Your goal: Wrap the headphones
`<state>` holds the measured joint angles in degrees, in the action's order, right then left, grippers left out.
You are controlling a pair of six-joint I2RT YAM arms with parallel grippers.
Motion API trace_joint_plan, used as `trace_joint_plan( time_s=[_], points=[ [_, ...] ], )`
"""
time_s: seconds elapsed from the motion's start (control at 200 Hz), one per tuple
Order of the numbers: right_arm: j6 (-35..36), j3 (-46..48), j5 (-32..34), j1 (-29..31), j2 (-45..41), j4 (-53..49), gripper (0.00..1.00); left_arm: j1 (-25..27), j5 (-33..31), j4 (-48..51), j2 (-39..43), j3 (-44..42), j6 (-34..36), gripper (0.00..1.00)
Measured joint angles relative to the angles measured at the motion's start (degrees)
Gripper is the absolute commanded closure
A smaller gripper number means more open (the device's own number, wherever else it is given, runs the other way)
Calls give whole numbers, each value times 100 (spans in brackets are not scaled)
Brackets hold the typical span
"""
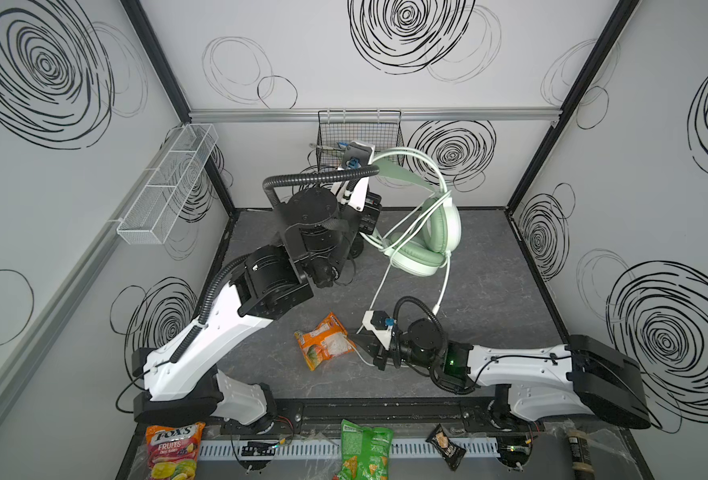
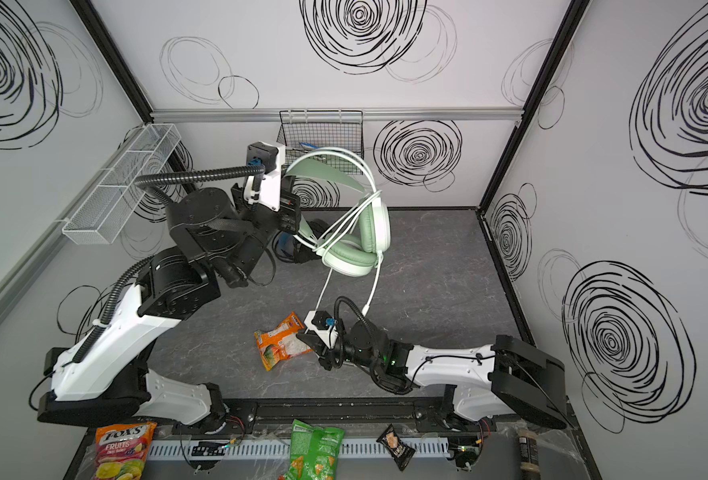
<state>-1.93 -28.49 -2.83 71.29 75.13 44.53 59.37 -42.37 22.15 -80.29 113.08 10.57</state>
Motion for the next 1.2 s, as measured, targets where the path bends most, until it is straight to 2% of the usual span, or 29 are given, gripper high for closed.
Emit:
trace_joint_plan(
  time_s=[0.135, 0.315, 0.535, 0.635, 0.805, 1.076, 1.201],
  points=[
    [-17, -4, -83, 0, 258, -4, 75, -39, 291, -4, 37, 46, -350, 100],
    [-22, -76, -105, 0, 411, 11, 73, -76, 487, 2, 166, 48, -566, 100],
    [-63, -83, -52, 0, 411, 116, 59, -166, 629, 2, 286, 48, -741, 100],
    [-118, -83, 26, -42, 422, 197, 58, -179, 675, 4, 299, 48, -807, 100],
    [-214, -90, 98, -155, 501, 308, 66, -179, 750, 4, 299, 39, -868, 100],
    [-367, -122, 164, -245, 573, 455, 100, -247, 789, 4, 321, -50, -949, 100],
    [-409, -122, 181, -258, 568, 468, 100, -385, 839, 11, 426, -243, -1021, 100]
  ],
)
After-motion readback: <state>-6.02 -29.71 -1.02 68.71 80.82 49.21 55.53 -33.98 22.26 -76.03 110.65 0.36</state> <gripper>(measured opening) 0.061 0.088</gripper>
